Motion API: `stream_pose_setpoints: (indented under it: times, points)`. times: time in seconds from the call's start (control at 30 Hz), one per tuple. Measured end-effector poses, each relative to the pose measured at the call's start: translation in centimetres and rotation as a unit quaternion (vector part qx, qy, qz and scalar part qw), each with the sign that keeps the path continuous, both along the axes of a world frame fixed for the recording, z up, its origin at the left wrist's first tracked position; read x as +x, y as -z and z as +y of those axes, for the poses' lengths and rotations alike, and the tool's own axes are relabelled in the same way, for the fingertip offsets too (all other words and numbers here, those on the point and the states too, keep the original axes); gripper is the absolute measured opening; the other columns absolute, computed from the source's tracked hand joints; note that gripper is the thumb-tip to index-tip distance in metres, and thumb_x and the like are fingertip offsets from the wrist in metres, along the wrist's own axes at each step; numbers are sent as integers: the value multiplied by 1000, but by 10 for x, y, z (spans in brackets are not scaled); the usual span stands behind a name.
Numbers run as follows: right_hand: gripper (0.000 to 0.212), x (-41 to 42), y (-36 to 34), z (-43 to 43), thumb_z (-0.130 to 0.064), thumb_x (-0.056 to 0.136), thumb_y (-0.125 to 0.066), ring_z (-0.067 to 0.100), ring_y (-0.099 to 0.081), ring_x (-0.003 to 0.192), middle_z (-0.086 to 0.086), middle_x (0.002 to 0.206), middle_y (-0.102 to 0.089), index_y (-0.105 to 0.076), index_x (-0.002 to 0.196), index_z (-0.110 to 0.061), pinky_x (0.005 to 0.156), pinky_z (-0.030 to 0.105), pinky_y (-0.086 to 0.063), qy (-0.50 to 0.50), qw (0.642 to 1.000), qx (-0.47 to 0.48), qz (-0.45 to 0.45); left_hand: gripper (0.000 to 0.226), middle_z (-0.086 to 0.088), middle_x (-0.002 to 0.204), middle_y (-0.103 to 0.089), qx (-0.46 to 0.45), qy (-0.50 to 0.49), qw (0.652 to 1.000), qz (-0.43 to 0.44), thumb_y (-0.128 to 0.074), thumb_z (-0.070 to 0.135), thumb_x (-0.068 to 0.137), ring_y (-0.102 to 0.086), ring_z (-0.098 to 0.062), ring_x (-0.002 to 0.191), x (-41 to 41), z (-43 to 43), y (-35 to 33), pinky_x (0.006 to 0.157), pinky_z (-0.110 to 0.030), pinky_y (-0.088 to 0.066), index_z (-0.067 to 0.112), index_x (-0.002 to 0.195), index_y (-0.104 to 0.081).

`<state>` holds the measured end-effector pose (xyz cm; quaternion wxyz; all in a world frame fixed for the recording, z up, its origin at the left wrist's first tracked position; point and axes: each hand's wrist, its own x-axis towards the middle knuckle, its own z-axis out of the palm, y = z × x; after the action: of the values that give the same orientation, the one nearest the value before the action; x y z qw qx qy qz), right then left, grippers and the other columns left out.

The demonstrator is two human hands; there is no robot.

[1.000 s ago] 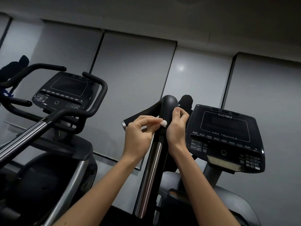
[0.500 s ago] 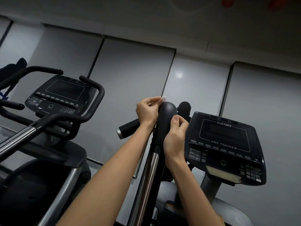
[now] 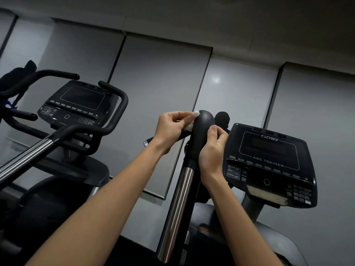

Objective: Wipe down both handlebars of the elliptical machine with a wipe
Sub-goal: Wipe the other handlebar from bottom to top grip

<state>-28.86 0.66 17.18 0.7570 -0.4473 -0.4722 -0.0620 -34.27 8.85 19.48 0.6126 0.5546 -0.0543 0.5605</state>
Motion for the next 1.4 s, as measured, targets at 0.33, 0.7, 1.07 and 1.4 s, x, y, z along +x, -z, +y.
stream_pose_setpoints:
  times: [0.33, 0.7, 1.07, 1.4]
  points:
    - [28, -7, 0, -4, -24, 102, -31, 10, -40, 111, -2, 108, -44, -37, 123, -6, 82, 6, -34, 3, 1000, 3, 16, 13, 12, 73, -71, 160, -103, 981, 24, -64, -6, 82, -64, -3, 69, -36, -21, 71, 67, -16, -49, 6, 82, -71]
    - [30, -8, 1, -5, -23, 102, -31, 11, -40, 112, -4, 104, -46, -37, 124, -4, 85, 15, -36, -1, 1000, 5, 21, 14, -6, 84, -73, 17, -169, 985, -23, -79, 12, 71, -66, -10, 71, -23, -38, 74, 68, -16, -52, 6, 83, -74]
    - [29, -4, 1, 0, -24, 102, -32, -2, -45, 84, -11, 89, -44, -40, 122, -4, 65, -3, -36, 26, 1000, 1, 16, 22, -6, 74, -66, -78, -45, 995, 35, -68, 10, 84, -60, -2, 54, -17, -27, 57, 62, -12, -52, -7, 98, -67]
    - [30, -5, 1, -2, -24, 102, -31, 10, -39, 111, -7, 102, -46, -37, 125, -5, 79, 4, -35, 4, 1000, 2, 28, 6, 4, 88, -72, 62, -238, 969, -4, -78, 20, 75, -67, -4, 86, -27, -52, 77, 79, -19, -53, 23, 78, -75]
